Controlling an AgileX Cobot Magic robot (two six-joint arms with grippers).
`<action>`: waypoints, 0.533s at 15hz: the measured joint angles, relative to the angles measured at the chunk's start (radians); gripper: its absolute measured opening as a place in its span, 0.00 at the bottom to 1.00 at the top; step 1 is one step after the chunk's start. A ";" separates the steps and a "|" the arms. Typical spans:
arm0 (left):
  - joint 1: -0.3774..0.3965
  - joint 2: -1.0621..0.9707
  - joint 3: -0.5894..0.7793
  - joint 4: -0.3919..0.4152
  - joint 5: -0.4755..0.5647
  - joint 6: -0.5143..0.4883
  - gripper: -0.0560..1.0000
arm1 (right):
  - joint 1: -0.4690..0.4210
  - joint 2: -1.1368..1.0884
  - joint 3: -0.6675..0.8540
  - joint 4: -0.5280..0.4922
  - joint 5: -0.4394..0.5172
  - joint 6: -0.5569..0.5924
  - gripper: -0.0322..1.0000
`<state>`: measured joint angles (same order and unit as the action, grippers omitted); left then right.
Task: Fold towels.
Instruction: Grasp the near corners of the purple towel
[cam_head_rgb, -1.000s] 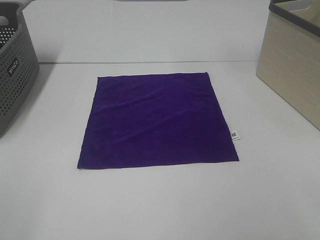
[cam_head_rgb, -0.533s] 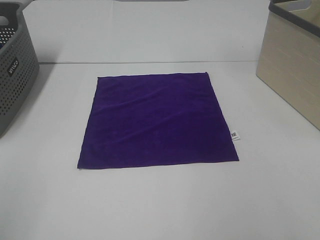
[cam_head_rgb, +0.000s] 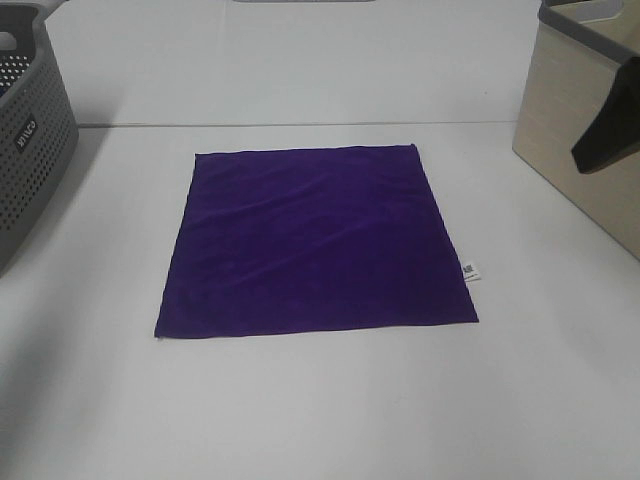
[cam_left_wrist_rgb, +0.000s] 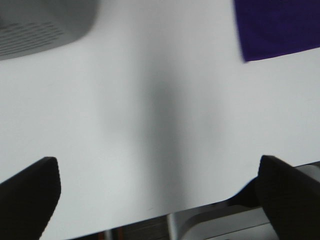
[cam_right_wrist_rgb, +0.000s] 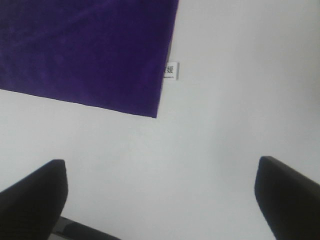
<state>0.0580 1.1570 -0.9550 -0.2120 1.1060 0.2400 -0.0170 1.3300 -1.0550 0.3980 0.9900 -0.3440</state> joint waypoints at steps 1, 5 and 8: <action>0.000 0.082 0.020 -0.145 -0.047 0.083 0.98 | -0.039 0.021 0.020 0.065 -0.031 -0.050 0.98; -0.004 0.467 0.034 -0.526 -0.216 0.405 0.98 | -0.260 0.139 0.142 0.471 0.055 -0.431 0.95; -0.004 0.658 0.034 -0.595 -0.276 0.506 0.98 | -0.261 0.286 0.137 0.510 0.056 -0.474 0.95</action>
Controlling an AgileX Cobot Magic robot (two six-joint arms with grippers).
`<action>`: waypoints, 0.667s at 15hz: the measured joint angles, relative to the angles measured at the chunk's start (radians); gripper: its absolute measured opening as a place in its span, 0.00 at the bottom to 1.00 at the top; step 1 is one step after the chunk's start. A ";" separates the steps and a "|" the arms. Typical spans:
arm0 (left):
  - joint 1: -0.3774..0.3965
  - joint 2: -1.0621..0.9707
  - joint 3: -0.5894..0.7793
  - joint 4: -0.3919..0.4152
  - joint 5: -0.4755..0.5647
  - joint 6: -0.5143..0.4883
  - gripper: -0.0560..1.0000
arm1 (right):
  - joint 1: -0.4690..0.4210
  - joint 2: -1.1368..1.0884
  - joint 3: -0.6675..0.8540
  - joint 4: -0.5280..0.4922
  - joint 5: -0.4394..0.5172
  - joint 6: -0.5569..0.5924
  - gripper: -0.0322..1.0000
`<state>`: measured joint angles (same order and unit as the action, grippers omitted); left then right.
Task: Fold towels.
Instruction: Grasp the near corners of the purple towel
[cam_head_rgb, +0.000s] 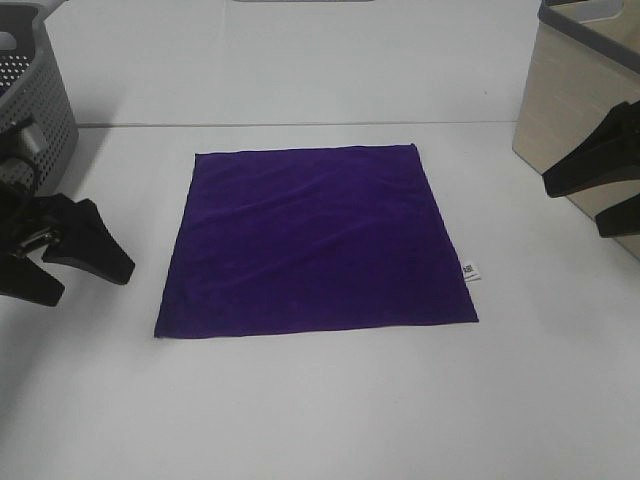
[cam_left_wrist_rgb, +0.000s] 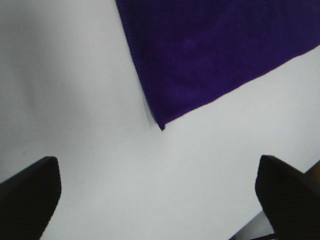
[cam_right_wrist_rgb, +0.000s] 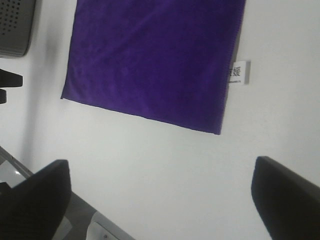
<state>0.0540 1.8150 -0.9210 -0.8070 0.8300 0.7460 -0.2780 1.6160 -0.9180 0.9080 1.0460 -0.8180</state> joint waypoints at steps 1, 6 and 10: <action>0.000 0.019 0.000 -0.012 -0.014 0.013 0.98 | 0.000 0.018 -0.001 -0.003 -0.020 -0.002 0.95; 0.000 0.145 -0.001 -0.191 -0.050 0.138 0.98 | 0.053 0.183 -0.013 0.055 -0.150 -0.039 0.95; 0.000 0.149 -0.001 -0.210 -0.077 0.134 0.98 | 0.155 0.321 -0.092 -0.030 -0.168 -0.030 0.95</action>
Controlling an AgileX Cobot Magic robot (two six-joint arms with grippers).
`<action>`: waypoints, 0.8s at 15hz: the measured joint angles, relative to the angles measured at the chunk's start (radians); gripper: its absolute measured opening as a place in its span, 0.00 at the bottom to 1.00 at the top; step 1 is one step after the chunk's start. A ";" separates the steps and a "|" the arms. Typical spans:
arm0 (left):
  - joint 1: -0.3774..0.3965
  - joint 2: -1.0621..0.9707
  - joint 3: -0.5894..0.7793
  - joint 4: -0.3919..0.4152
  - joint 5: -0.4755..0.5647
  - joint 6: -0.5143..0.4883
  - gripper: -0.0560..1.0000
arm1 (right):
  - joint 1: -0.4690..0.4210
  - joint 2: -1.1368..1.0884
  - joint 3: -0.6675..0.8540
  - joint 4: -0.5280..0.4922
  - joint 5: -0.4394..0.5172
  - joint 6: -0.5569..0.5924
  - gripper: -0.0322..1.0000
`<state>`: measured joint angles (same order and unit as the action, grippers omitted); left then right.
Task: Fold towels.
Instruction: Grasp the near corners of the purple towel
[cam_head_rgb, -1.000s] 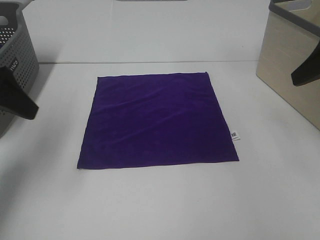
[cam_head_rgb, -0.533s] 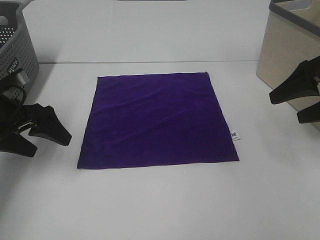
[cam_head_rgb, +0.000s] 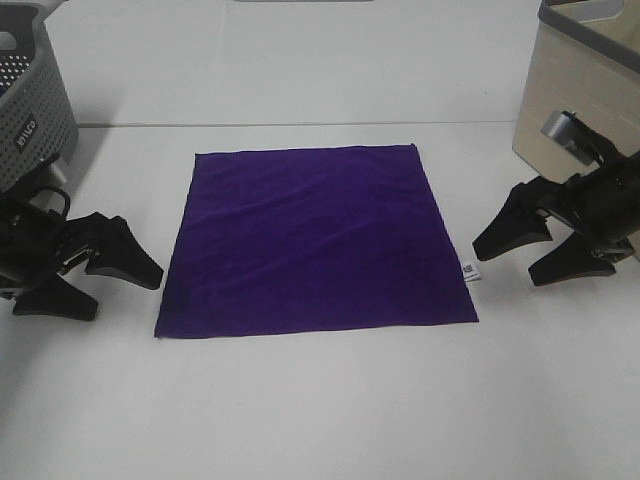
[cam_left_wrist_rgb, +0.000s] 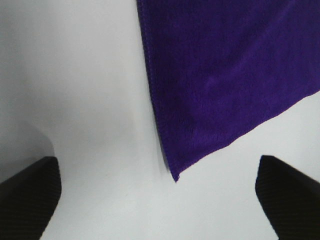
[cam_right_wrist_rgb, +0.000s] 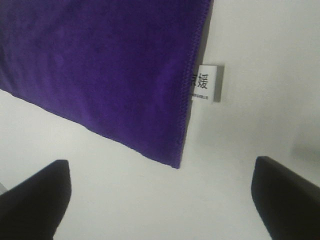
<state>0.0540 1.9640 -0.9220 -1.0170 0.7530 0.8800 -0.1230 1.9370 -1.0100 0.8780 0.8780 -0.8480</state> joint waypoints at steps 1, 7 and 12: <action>0.000 0.000 0.000 0.000 0.000 0.000 0.98 | 0.000 0.032 -0.006 -0.021 -0.013 0.006 0.95; 0.000 0.000 0.000 0.024 0.001 0.000 0.98 | 0.000 0.083 -0.016 -0.060 -0.032 0.043 0.94; 0.000 0.021 -0.005 0.018 0.017 -0.008 0.97 | 0.000 0.083 -0.016 -0.062 -0.030 0.068 0.94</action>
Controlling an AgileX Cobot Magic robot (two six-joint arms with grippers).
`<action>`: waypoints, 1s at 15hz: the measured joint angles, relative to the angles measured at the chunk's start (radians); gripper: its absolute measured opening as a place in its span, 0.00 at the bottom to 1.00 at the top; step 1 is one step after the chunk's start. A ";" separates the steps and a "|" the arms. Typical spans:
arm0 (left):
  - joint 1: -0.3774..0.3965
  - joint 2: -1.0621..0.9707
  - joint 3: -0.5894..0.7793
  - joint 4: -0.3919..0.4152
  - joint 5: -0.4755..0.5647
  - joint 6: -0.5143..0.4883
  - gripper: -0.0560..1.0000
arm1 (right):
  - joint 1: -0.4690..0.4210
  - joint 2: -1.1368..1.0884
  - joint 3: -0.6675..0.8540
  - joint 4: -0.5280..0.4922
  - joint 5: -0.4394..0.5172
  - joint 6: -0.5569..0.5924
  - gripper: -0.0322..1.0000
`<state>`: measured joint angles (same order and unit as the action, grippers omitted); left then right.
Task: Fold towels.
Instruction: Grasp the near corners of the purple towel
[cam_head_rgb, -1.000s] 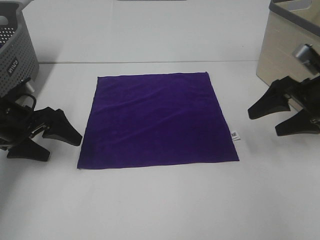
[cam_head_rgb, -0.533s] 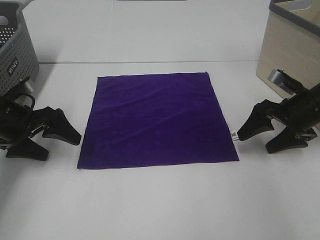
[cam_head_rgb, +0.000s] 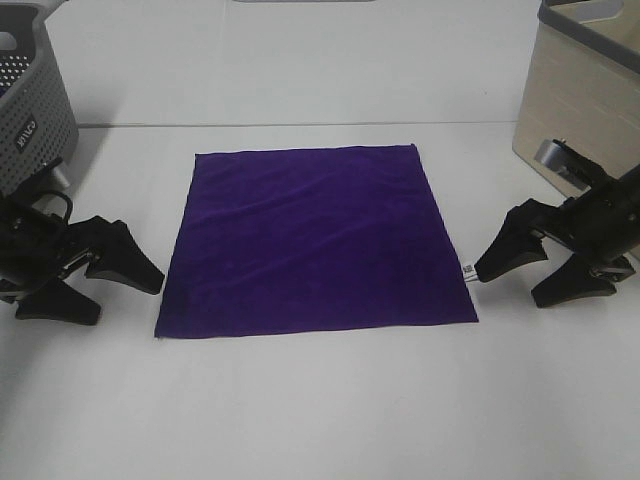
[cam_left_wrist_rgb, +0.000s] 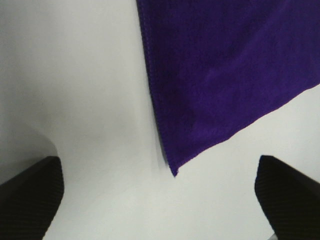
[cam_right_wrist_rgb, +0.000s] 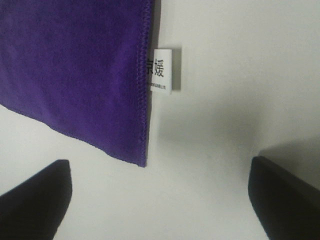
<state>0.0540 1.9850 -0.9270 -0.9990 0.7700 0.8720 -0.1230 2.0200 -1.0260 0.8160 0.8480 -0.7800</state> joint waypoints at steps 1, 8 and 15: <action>-0.005 0.012 -0.005 -0.014 0.012 -0.008 0.96 | 0.000 0.000 0.000 0.000 -0.002 0.014 0.94; -0.138 0.022 -0.018 -0.019 -0.065 -0.088 0.90 | 0.035 0.025 -0.004 0.043 -0.022 0.033 0.87; -0.382 0.171 -0.309 0.177 -0.044 -0.415 0.76 | 0.319 0.143 -0.176 -0.039 -0.061 0.255 0.57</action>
<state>-0.3280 2.1560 -1.2360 -0.8220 0.7260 0.4570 0.1960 2.1630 -1.2020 0.7770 0.7870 -0.5250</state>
